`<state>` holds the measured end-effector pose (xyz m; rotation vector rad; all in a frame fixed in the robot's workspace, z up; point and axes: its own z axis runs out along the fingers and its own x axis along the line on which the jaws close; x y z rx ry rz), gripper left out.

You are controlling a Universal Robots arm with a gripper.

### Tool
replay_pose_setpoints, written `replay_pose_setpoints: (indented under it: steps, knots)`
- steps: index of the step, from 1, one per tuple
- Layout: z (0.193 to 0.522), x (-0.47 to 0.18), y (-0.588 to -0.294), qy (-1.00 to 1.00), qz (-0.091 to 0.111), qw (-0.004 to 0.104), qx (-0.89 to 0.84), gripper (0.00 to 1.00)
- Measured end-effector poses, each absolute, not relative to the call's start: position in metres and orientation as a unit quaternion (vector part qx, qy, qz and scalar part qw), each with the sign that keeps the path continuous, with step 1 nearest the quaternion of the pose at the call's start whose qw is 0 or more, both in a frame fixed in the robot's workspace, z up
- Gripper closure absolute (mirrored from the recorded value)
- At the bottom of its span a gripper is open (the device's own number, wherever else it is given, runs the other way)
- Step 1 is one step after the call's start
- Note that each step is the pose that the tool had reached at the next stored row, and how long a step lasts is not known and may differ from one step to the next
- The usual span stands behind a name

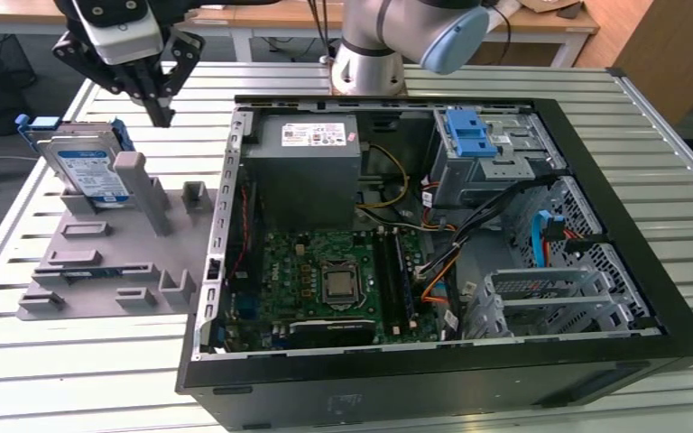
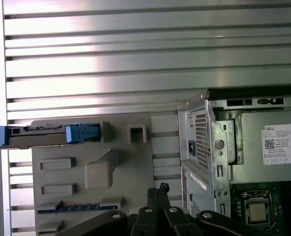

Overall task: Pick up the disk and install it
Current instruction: 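Reach for the disk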

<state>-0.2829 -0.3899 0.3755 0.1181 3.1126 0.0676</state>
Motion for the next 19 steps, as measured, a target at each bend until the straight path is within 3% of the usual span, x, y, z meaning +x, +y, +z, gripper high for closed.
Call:
replay_pose_setpoints:
  steps: [19]
  knots:
    - [0.374, -0.298, -0.386, 0.999, 0.022, 0.013, 0.038, 0.89]
